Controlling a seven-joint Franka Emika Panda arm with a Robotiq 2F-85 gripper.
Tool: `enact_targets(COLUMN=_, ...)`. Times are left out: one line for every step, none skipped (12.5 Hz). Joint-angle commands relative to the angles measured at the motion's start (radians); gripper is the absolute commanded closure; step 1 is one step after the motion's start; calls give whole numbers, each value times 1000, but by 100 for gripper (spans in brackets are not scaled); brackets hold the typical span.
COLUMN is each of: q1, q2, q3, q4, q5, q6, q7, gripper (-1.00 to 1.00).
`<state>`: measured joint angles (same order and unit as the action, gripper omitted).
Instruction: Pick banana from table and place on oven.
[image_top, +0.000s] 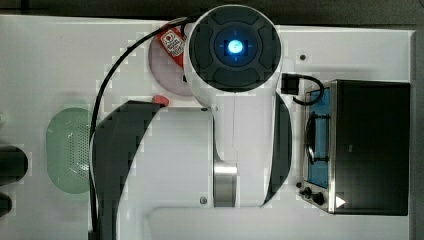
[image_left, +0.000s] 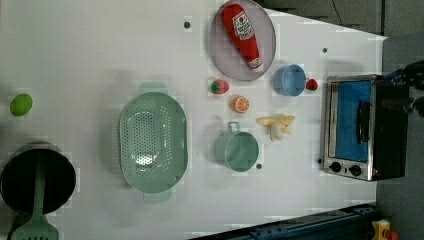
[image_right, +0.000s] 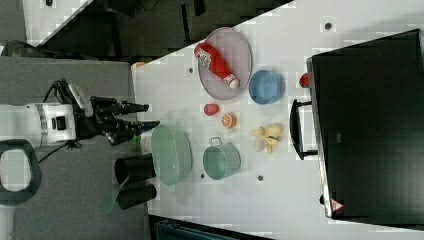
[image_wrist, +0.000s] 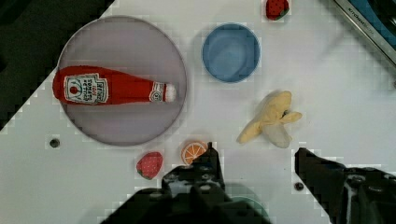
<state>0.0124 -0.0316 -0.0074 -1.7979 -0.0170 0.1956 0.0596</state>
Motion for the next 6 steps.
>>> enact_targets(q1=-35, q2=-437, q3=-13, q4=-232, q5=8, q6=-155, q7=25, gripper=-59)
enact_targets(q1=-35, q2=-438, q3=-14, q4=-237, q5=8, q6=-155, q7=25, gripper=-81)
enact_targets(q1=-35, q2=-437, q3=-14, q4=-243, q5=8, q6=-155, q7=25, gripper=-99)
enact_targets(q1=-35, q2=-436, q3=-14, q4=-254, q5=8, q6=-154, q7=25, gripper=-100)
enact_targets(q1=-35, q2=-433, q3=-14, q4=-267, q5=8, q6=-147, q7=25, gripper=-100)
enact_targets(q1=-35, q2=-423, q3=-14, q4=-284, q5=8, q6=-128, q7=25, gripper=-100)
